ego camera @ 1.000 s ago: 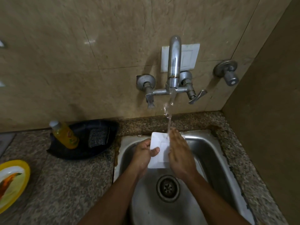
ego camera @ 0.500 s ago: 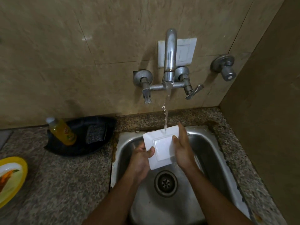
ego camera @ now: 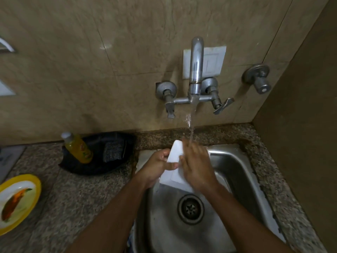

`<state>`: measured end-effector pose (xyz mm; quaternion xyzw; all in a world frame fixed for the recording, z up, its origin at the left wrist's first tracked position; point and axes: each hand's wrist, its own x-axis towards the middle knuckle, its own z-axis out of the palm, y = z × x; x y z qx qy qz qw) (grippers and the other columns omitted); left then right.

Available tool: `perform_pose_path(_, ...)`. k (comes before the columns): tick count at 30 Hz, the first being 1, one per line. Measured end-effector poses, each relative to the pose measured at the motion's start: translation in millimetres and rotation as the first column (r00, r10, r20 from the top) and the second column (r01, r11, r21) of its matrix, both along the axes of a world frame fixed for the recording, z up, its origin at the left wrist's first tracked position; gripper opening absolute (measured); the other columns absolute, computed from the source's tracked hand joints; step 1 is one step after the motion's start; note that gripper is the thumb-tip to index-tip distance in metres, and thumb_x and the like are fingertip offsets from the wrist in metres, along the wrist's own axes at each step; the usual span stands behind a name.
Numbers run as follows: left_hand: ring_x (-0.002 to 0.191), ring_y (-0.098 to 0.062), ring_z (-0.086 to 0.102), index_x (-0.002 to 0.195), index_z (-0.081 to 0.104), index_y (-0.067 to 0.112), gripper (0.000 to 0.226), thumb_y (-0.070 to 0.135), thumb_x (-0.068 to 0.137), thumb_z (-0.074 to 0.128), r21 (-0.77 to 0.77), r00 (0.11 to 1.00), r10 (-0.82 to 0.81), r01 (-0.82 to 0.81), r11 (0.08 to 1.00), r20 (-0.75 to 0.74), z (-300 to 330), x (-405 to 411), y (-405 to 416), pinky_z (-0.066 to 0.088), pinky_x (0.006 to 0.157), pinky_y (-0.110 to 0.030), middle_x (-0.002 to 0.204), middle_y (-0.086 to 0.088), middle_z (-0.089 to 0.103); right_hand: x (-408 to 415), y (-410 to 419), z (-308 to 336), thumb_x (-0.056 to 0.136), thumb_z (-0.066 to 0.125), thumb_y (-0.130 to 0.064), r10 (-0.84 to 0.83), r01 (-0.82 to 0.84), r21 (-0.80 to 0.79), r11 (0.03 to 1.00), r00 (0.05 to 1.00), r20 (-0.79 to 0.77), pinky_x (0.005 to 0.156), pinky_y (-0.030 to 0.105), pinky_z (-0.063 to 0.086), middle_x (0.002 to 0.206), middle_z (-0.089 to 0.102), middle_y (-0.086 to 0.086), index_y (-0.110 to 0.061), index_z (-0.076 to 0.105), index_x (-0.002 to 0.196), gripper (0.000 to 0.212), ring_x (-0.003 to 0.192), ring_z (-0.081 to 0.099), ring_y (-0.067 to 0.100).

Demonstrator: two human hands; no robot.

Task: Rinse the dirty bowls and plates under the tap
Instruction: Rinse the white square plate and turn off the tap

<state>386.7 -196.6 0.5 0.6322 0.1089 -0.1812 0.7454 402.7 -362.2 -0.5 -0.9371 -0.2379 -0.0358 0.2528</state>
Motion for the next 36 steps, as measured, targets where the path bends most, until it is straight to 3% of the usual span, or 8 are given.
perform_pose_path(4,0.107,-0.042,0.065,0.118,0.066,0.005,0.043,-0.006,0.077,0.071,-0.03,0.993,0.118,-0.118,0.993,-0.017,-18,-10,-7,0.05,0.096,-0.056,0.114,-0.019,0.071,-9,-10,-6,0.098,0.019,-0.04,0.016,-0.016,-0.047,0.999,1.0,-0.004,0.122,0.041,0.011,0.163,0.005,0.0,-0.018,0.009,0.156,0.063,0.15,0.002,0.015)
perform_pose_path(10,0.105,-0.036,0.068,0.115,0.068,0.012,0.038,0.002,0.078,0.072,0.029,0.982,0.19,-0.19,0.981,0.006,-22,-11,-22,0.055,0.089,-0.047,0.109,-0.01,0.074,-22,-3,-14,0.094,0.027,-0.03,0.077,-0.078,0.039,0.996,0.997,0.011,0.12,0.04,0.017,0.16,0.019,0.008,-0.008,0.024,0.152,0.063,0.149,0.015,0.017)
perform_pose_path(16,0.1,-0.036,0.07,0.118,0.067,0.012,0.037,-0.005,0.084,0.065,0.009,0.974,0.223,-0.222,0.975,-0.041,-23,-12,-19,0.056,0.088,-0.054,0.108,-0.011,0.074,-19,-12,-21,0.092,0.02,-0.035,0.073,-0.073,0.013,0.997,0.997,-0.018,0.122,0.033,0.007,0.163,0.003,0.0,-0.015,0.009,0.156,0.067,0.149,0.0,0.009)
perform_pose_path(19,0.097,-0.036,0.071,0.116,0.067,0.014,0.035,-0.002,0.085,0.066,0.01,0.969,0.241,-0.241,0.971,-0.059,-23,-12,-21,0.057,0.084,-0.054,0.107,-0.011,0.074,-14,-17,-22,0.092,0.017,-0.039,-0.099,0.103,0.057,0.993,0.993,-0.067,0.122,0.038,0.012,0.162,0.001,-0.001,-0.015,0.007,0.155,0.069,0.149,-0.002,0.011)
perform_pose_path(24,0.106,-0.035,0.068,0.126,0.062,0.012,0.038,0.005,0.089,0.064,-0.134,0.945,0.313,-0.324,0.936,-0.1,-20,-6,-23,0.057,0.085,-0.049,0.119,-0.013,0.07,-41,-6,-23,0.099,0.021,-0.037,0.109,-0.109,0.024,0.994,0.994,-0.009,0.122,0.036,0.011,0.163,-0.001,0.0,-0.014,0.006,0.156,0.063,0.149,-0.003,0.01)
perform_pose_path(28,0.106,-0.035,0.069,0.121,0.066,0.012,0.031,0.004,0.09,0.062,-0.155,0.948,0.302,-0.314,0.937,-0.098,-7,5,-31,0.055,0.091,-0.049,0.114,-0.012,0.072,-21,4,-18,0.096,0.024,-0.035,-0.056,0.056,0.041,0.998,0.998,-0.005,0.121,0.032,0.003,0.163,-0.009,-0.002,-0.016,-0.001,0.156,0.067,0.149,-0.009,0.009)
perform_pose_path(33,0.092,-0.03,0.073,0.113,0.068,0.008,0.021,0.007,0.095,0.058,-0.147,0.928,0.353,-0.368,0.918,-0.12,-1,4,-28,0.059,0.076,-0.04,0.103,-0.012,0.075,-31,-19,-22,0.099,0.028,-0.036,0.176,-0.166,-0.142,0.976,0.983,0.057,0.122,0.038,0.01,0.163,-0.004,0.003,-0.012,0.004,0.155,0.066,0.149,-0.006,0.012)
perform_pose_path(36,0.098,-0.032,0.071,0.117,0.066,0.008,0.024,0.006,0.096,0.055,-0.158,0.931,0.33,-0.353,0.922,-0.153,-5,4,-35,0.057,0.085,-0.045,0.108,-0.014,0.074,-23,-17,-23,0.097,0.021,-0.042,0.032,-0.028,-0.138,0.99,0.999,0.03,0.122,0.039,0.006,0.162,-0.009,0.002,-0.014,0.0,0.155,0.068,0.149,-0.01,0.013)
